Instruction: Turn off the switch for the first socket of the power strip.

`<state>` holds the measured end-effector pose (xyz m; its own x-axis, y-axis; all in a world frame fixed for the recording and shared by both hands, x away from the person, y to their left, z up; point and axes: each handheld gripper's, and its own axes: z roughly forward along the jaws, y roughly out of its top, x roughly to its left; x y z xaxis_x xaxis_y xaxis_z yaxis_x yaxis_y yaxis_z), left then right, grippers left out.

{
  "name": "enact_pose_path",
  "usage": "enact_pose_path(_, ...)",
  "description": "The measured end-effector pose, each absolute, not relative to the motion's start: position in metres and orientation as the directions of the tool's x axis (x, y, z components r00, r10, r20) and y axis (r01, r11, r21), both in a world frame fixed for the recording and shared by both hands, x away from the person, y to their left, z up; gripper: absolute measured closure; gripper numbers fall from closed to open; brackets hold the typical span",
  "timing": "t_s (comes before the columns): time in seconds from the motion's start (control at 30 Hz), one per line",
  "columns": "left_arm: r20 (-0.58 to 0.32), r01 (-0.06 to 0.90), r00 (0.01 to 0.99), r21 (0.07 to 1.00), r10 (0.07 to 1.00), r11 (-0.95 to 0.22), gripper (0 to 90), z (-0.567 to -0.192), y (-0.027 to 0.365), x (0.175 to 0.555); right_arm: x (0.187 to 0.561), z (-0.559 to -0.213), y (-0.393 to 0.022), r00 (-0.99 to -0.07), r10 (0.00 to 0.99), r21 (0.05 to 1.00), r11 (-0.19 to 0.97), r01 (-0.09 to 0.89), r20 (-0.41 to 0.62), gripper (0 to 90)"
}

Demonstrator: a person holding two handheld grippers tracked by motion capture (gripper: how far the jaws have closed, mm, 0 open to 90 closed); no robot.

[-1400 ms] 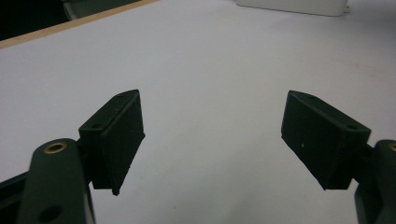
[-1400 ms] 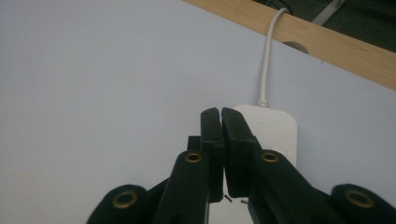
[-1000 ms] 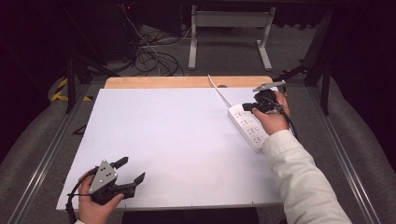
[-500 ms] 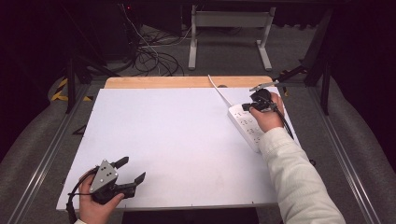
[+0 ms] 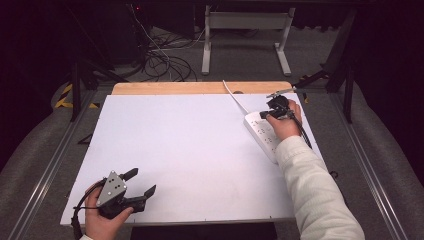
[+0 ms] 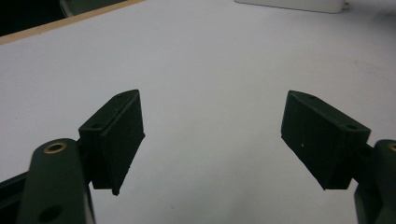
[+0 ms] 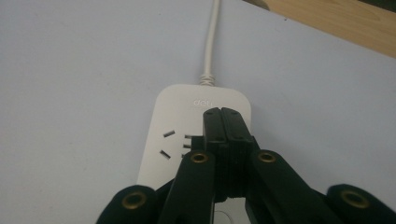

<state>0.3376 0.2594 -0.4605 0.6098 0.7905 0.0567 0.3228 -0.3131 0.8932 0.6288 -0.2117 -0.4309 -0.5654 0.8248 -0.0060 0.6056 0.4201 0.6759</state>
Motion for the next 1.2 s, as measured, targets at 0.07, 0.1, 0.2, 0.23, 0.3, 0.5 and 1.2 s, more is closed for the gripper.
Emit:
enact_pose_path(0.07,0.057,0.323,0.609,0.893,0.791,-0.314,21.7,-0.4605,0.2594,0.3377,0.6299,-0.4328,-0.2118,-0.563,0.827,0.671,0.421,0.61,-0.007,90.0)
enact_pose_path(0.1,0.057,0.324,0.61,0.892,0.79,-0.314,21.7,-0.4605,0.2595,0.3377,0.6303,-0.4334,-0.2118,-0.563,0.827,0.669,0.423,0.611,-0.01,90.0)
enact_pose_path(0.2,0.067,0.319,0.612,0.89,0.788,-0.324,21.7,-0.4603,0.2602,0.3381,0.6312,-0.4346,-0.2116,-0.563,0.826,0.666,0.424,0.613,-0.007,90.0)
enact_pose_path(0.23,0.067,0.32,0.612,0.89,0.788,-0.324,21.7,-0.4603,0.2602,0.3381,0.6315,-0.4352,-0.2116,-0.563,0.827,0.664,0.427,0.614,-0.012,90.0)
enact_pose_path(0.3,0.068,0.32,0.612,0.89,0.788,-0.326,21.6,-0.4603,0.2601,0.3381,0.6324,-0.4366,-0.2117,-0.563,0.826,0.661,0.43,0.615,-0.014,90.0)
enact_pose_path(0.5,0.065,0.321,0.611,0.891,0.789,-0.322,21.6,-0.4604,0.2599,0.3379,0.6334,-0.4384,-0.2117,-0.565,0.825,0.653,0.439,0.617,-0.021,90.0)
enact_pose_path(1.2,0.061,0.325,0.607,0.891,0.792,-0.317,21.5,-0.4612,0.2599,0.3381,0.6347,-0.442,-0.2109,-0.575,0.817,0.643,0.462,0.611,-0.041,90.0)
